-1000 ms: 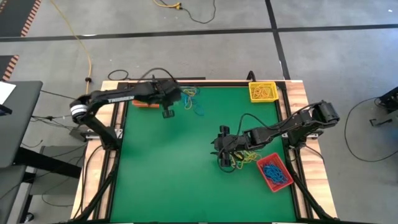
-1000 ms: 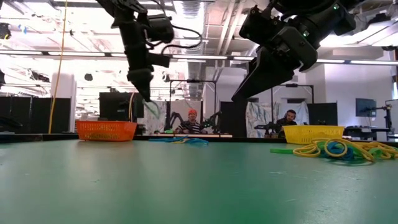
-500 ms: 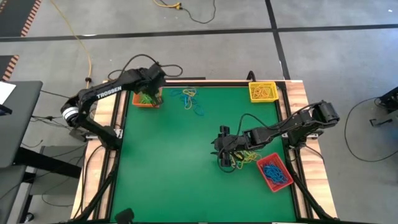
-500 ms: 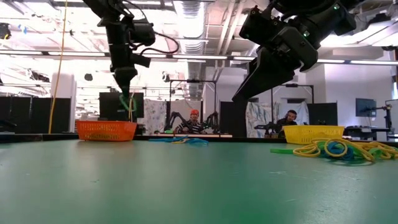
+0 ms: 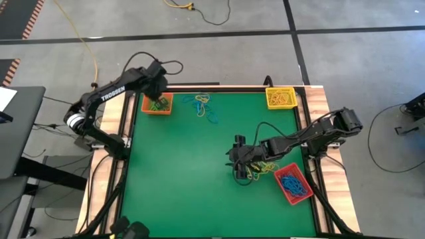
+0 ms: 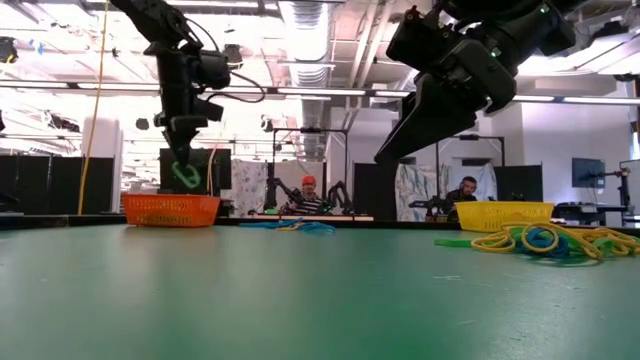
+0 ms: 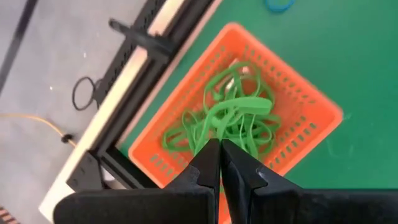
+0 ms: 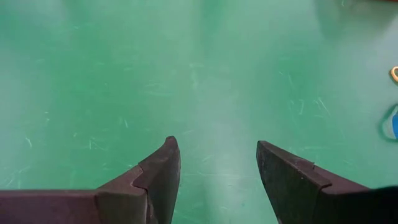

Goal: Sort rubber bands into baskets
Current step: Put the green rubber band into the orange bin

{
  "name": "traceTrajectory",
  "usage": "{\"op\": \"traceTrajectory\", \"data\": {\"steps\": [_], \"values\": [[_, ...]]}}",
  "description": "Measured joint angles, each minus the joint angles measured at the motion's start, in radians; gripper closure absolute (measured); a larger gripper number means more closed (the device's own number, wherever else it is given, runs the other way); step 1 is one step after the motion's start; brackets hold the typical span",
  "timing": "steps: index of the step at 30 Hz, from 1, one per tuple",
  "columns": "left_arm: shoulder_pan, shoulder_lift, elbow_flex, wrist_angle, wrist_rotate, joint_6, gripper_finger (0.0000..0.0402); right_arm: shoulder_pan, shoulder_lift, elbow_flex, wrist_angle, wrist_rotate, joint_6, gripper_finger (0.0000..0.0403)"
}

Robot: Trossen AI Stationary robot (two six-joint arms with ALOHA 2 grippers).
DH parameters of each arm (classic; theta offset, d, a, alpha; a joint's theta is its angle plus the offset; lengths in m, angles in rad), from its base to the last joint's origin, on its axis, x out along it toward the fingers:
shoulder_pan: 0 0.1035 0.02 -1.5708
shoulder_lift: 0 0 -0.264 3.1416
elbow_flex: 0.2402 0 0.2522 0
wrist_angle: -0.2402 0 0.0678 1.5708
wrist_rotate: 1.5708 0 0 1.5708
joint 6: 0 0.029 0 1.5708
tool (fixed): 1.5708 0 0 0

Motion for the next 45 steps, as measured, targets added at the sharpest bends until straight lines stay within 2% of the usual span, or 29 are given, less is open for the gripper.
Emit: {"op": "traceTrajectory", "data": {"steps": [11, 26, 30, 35, 45], "values": [[0.050, 0.000, -0.130, 0.054, -0.002, 0.011, 0.0397, 0.000, 0.000, 0.000, 0.000, 0.000, 0.003, 0.0164], [0.048, 0.000, -0.142, 0.109, -0.010, -0.007, 0.0273, 0.000, 0.000, 0.000, 0.000, 0.000, 0.011, 0.0164], [0.046, 0.000, -0.142, 0.109, 0.064, -0.024, 0.0265, -0.001, 0.000, 0.000, 0.000, 0.000, 0.010, 0.0164], [0.010, 0.000, -0.142, 0.110, 0.144, -0.031, 0.0264, -0.003, 0.000, 0.000, 0.000, 0.000, 0.010, 0.0164], [-0.152, -0.001, -0.142, 0.146, 0.210, -0.034, 0.0264, -0.003, 0.000, 0.000, -0.036, 0.000, 0.007, 0.0164]]}}
